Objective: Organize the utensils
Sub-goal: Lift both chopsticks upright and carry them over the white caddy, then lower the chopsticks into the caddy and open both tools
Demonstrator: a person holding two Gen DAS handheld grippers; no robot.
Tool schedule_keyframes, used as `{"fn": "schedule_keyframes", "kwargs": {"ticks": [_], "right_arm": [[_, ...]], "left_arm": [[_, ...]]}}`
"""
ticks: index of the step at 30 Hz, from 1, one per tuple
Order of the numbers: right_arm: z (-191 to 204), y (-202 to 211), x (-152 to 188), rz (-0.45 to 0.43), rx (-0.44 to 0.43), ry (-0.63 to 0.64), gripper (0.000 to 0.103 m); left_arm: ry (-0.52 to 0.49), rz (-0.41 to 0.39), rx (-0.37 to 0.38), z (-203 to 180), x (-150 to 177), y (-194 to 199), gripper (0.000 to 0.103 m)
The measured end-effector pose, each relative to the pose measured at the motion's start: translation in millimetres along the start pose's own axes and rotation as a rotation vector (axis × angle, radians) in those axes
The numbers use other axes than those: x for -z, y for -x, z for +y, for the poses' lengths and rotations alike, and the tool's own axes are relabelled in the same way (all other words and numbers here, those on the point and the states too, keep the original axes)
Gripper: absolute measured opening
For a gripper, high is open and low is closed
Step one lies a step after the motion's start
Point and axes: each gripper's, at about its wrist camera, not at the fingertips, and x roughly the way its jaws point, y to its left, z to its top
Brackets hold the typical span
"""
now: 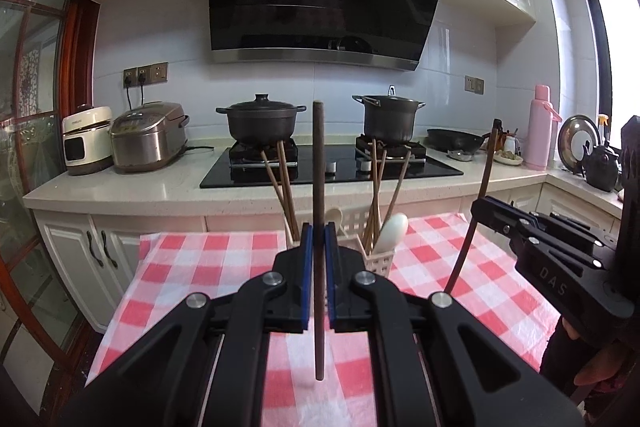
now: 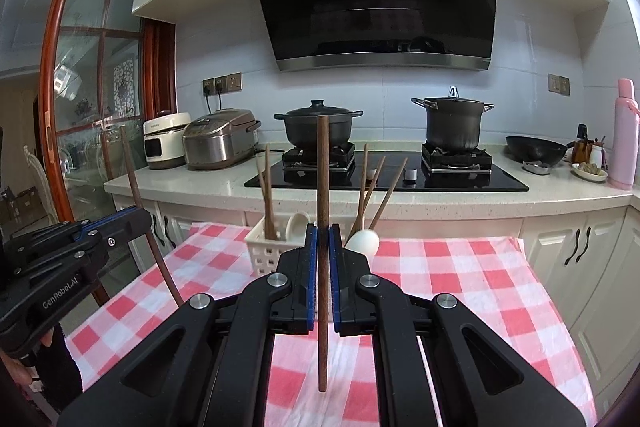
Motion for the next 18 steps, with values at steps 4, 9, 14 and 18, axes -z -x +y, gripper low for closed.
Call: {"fn": "schedule_keyframes", "kwargs": {"ticks": [4,9,14,18], "right_arm": [[-3.7,-13.5,-16.4,-0.008,0.002,0.000,0.007],[-2.0,-26.3,-38.8,-0.030,0.002,0.016,0.007],[-2.4,-41.4,-58.4,-0.041,0.000,0.023,0.007],[-6.1,-54.5,-72.8,-0.043,-0.005,0.010,0.007]], "left_arm": [[0.002,-0.003,0.004,0.2,-22.0,-14.8,0.006],[0.003,-0.020,0.009,1.1,-53.4,-29.0,0.006],[0.023,-0.034,0.021,6.0,-86.5,-42.1,0.006],[0.035,-0.048,0.016,9.4,-112.0,-54.2,0.006]]}}
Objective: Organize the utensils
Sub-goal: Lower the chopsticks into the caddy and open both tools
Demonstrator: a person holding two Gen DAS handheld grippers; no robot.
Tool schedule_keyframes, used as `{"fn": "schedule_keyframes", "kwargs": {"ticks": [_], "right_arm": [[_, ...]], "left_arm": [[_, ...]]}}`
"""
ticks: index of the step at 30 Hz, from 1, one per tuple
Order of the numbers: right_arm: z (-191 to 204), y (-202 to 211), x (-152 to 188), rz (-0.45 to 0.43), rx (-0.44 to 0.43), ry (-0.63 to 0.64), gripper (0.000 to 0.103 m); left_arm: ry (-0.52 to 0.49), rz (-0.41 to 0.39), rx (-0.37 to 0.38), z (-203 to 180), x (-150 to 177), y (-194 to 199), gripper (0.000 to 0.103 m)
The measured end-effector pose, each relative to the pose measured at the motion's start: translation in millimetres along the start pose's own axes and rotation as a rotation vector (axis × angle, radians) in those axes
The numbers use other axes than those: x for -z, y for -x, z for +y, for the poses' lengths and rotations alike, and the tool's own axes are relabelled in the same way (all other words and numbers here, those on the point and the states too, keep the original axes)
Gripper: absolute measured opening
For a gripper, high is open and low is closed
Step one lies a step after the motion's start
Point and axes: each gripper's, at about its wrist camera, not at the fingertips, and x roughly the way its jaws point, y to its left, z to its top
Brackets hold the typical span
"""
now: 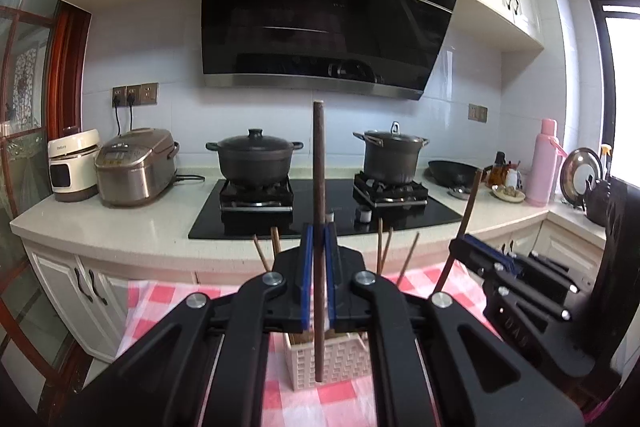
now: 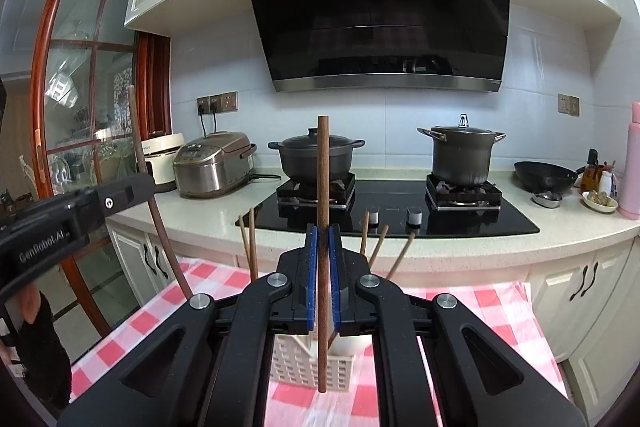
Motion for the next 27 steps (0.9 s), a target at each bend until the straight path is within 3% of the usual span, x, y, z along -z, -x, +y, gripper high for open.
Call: {"fn": "schedule_keyframes", "kwargs": {"ticks": [12,27], "right_arm": [[-0.1,-40.2,-21.1,-0.006,0.006,0.018,0.007],[-4.2,-86.2,-1.2,0.063,-0.022,-0.005,0.007]], "left_arm": [[0.009,-0.013,-0.030,4.5,-31.5,-47.2,0.006],[0.102,0.082,-0.004,27.8,5.6,-97.7,0.006]]}}
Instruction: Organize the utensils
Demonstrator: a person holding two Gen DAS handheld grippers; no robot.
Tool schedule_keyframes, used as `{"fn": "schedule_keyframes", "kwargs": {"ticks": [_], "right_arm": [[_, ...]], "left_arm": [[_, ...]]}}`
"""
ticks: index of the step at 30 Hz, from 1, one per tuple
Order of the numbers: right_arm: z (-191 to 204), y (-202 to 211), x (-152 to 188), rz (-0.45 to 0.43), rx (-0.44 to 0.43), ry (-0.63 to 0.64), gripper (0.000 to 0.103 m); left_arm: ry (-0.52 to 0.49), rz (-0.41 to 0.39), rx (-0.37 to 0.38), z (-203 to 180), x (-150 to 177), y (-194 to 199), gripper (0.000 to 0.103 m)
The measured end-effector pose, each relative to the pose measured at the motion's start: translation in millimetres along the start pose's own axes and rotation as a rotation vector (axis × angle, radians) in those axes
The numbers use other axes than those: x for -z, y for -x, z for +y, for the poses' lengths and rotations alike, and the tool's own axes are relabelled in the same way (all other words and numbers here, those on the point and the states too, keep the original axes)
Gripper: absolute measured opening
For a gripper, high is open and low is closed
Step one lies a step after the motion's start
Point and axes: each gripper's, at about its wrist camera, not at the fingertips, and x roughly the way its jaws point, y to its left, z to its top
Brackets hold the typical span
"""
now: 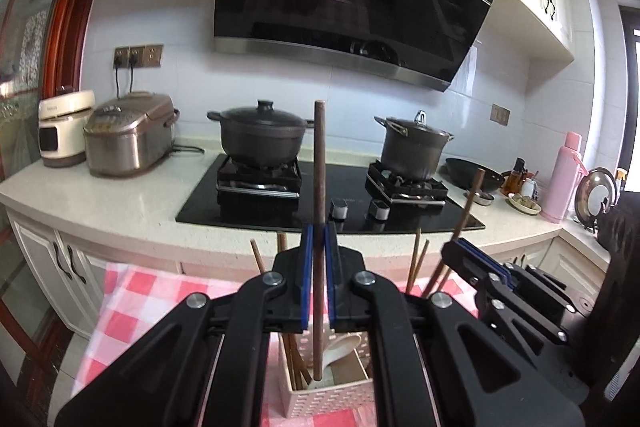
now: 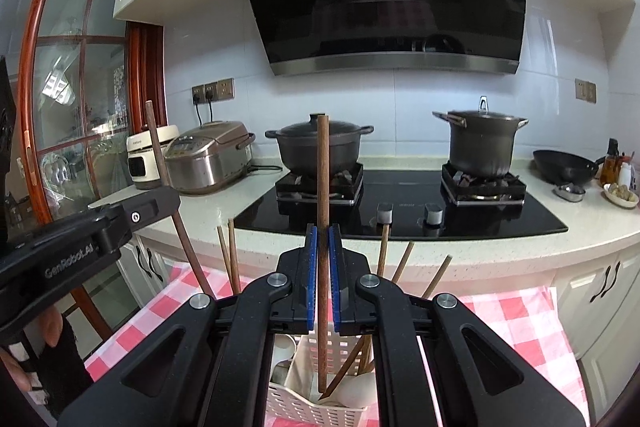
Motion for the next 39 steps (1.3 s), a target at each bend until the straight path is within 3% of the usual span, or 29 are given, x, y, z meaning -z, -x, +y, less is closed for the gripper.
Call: {"fn": "schedule_keyframes", "kwargs": {"ticks": [6,13,21,26,30,34,36,39], "right_arm": [[-0.5,-9.2,7.5,0.024,-0.008,-0.003,0.007],[-0.8,-25.0,18.4,0.077,0.004,-0.013,0.007],[-17.8,-31.2,22.6,0.110,0.021,-0.059,0.009],[-21.7,-14.6,19.0,0.092,0.029,-0.063,0.015],[-21.9,8.3,11.0,0.062,0.027,-0.058,0.030],[-23.0,47.5,7.2,0.008,0.031,-0.063,0.036],[-24.6,65.7,12.0,-0.006,0.029,-0.074,0.051],[-23.8,90.3,25.2,-0.022,0.028,-0.073,0.060]], "left_arm": [[0.014,0.054,0.040,2.9,16.7,-11.7,0.006],[0.019,0.123,0.023,6.2,39.9,-31.8,0.006],[0.027,0.126,-0.023,20.0,45.4,-29.3,0.009],[0.006,0.078,-0.059,20.6,39.3,-8.8,0.040],[0.003,0.029,-0.096,20.0,33.8,13.7,0.065],[-0.035,-0.033,-0.143,15.8,32.5,43.3,0.092],[-0.051,-0.063,-0.174,14.5,35.3,60.8,0.098],[-0.060,-0.080,-0.190,14.4,42.5,81.3,0.098]]}}
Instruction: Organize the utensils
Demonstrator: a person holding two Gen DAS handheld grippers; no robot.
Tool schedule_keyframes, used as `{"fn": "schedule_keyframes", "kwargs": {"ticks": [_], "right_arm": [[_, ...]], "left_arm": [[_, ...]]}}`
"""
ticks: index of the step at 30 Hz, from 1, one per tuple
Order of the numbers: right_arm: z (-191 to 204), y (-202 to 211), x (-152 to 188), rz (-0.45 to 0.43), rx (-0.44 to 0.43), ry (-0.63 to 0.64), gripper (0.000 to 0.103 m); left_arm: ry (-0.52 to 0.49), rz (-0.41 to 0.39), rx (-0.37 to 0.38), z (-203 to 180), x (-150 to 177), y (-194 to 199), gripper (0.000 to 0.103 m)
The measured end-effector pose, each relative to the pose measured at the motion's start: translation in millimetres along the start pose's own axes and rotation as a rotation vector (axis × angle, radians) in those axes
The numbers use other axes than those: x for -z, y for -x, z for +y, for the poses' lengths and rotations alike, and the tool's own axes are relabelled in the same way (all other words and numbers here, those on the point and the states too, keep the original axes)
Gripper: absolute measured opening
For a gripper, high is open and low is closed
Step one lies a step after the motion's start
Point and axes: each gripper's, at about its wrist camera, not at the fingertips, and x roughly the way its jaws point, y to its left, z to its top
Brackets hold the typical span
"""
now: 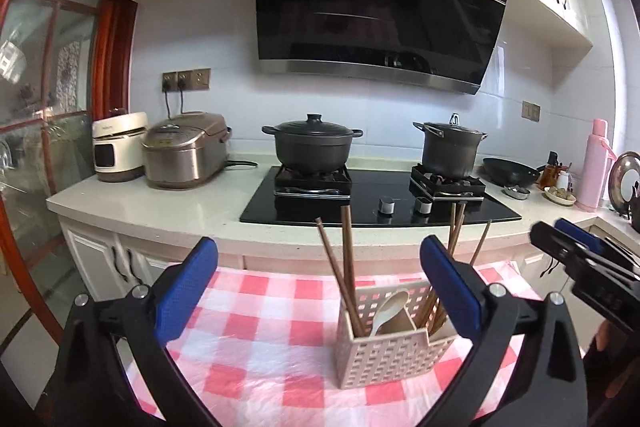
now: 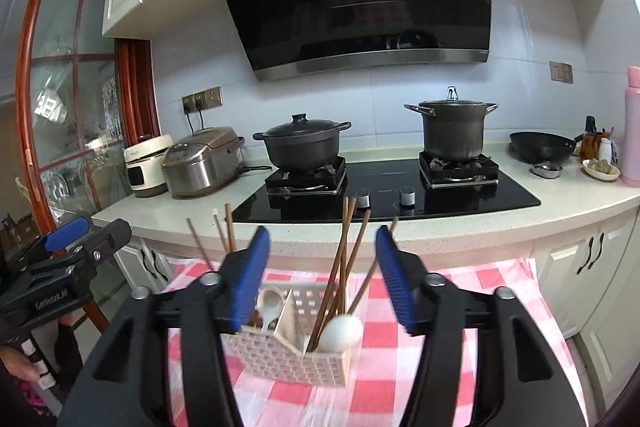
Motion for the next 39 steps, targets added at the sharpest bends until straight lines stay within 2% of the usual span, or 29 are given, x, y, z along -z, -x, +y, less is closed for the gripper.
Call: {"fn": "schedule_keyframes", "kwargs": {"ticks": [4,9,20,24,30,39], "right_arm": [[2.3,28.0,22.8,-0.004,0.011,0.024,0.070],[1.5,60.5,53.0,0.027,-0.041,0.012,0.079],[7.3,103.0,91.9,0.082,-0.073,-0.002,0.083],[5.7,112.4,96.6,0.084,-0.066,0.009,0.083],[12.8,119.2,100.6,0.082,-0.057,0.056,0.083],[19.2,119.3,104.3,0.084,-0.054,0.090,0.085]], "left_arm": [[-0.011,-0.003,-0.008,0.9,17.2,26.4,0.098],[-0.016,0.024,0.003,1.3,47.2,55.3,0.098],[-0.034,0.056,0.109,-10.0,96.0,110.7,0.098],[-0.040,0.076,0.113,-13.2,112.2,121.1,0.098],[-0.029,0.070,0.136,-17.7,118.6,131.8,0.098],[-0.052,0.071,0.130,-20.9,121.0,130.4,0.098]]}}
